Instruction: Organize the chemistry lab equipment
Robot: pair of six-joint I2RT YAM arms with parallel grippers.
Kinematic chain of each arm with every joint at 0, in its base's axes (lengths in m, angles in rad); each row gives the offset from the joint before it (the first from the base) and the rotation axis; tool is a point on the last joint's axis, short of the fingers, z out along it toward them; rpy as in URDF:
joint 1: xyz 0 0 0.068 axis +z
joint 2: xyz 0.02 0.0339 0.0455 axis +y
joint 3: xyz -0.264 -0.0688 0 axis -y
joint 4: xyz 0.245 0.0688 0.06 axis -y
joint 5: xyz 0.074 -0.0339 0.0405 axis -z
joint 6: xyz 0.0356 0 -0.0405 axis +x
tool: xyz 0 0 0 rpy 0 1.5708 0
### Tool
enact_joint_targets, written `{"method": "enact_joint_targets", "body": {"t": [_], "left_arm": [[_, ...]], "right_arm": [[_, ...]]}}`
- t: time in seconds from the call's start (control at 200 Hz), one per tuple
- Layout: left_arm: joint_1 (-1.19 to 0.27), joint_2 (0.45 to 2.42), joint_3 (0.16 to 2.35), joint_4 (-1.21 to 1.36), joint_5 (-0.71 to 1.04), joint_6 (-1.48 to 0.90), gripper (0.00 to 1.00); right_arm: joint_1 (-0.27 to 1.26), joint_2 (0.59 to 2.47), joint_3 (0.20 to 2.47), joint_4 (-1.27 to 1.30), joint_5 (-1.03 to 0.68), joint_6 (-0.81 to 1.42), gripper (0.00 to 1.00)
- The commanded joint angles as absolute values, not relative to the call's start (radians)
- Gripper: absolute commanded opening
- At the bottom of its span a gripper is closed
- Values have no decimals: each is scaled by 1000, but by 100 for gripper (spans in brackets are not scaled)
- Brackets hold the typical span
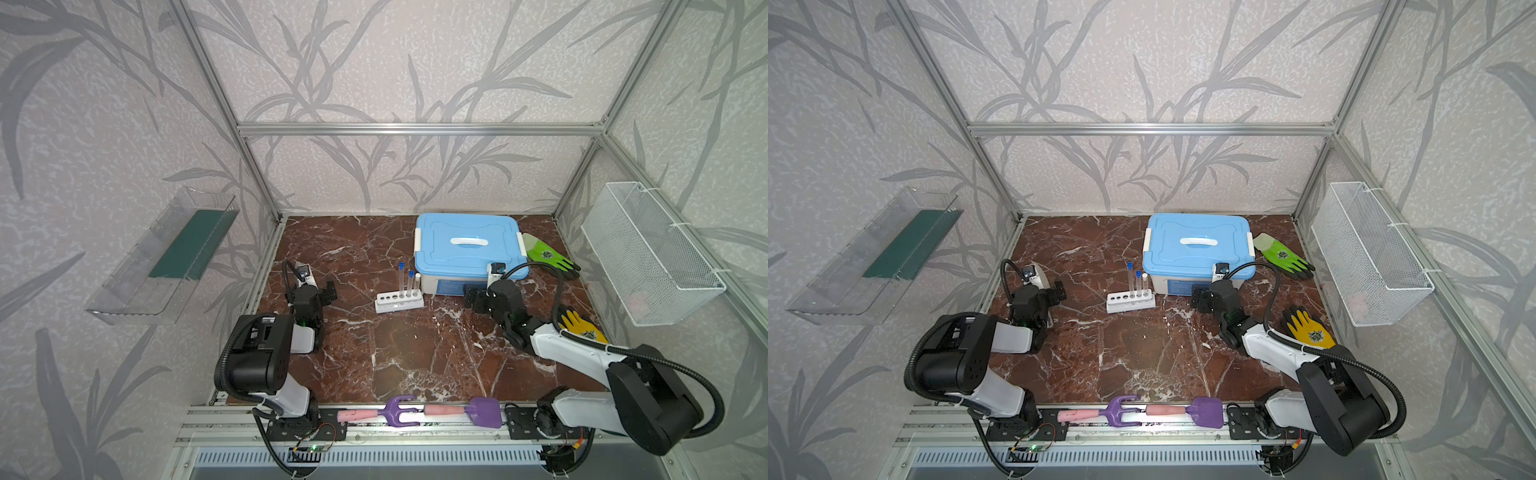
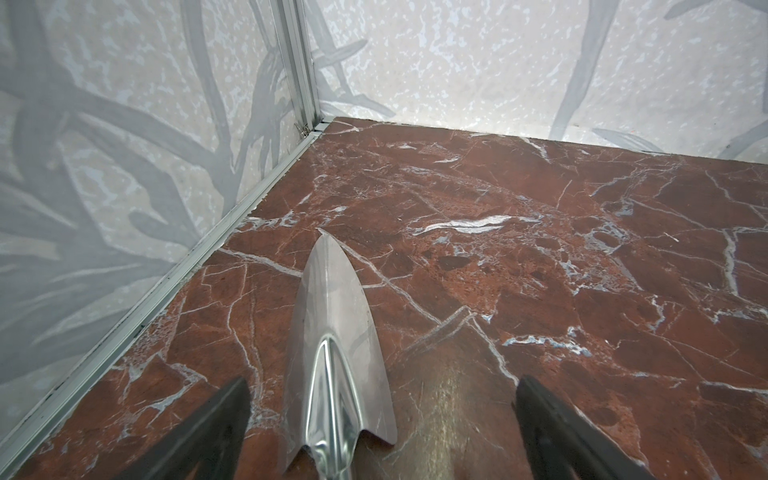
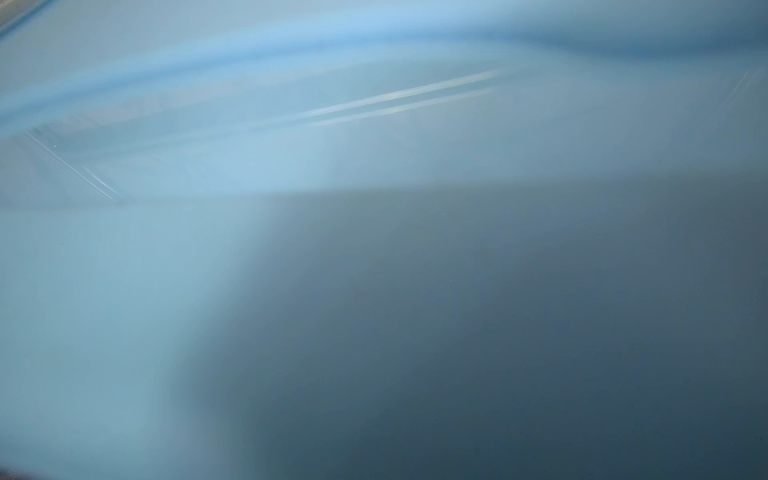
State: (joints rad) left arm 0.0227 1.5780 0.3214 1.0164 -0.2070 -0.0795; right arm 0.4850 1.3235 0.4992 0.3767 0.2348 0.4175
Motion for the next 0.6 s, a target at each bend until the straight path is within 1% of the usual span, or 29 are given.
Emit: {"method": "enact_joint_targets", "body": {"t": [0.0,0.355,0.47,0.595], "left_arm": [[31,1568,337,1023,-204,-81,100],[32,1568,338,1021,-207,-83,100],[33,1568,339,1020,-207,-84,99],[32,1568,338,1020,-209,-84,99]], "right_arm": [[500,1381,556,496,263,445,94],[507,1567,668,596,257,439,94],[508,1574,697,580,274,382,95],[487,1532,705,535,269,321,96]]}}
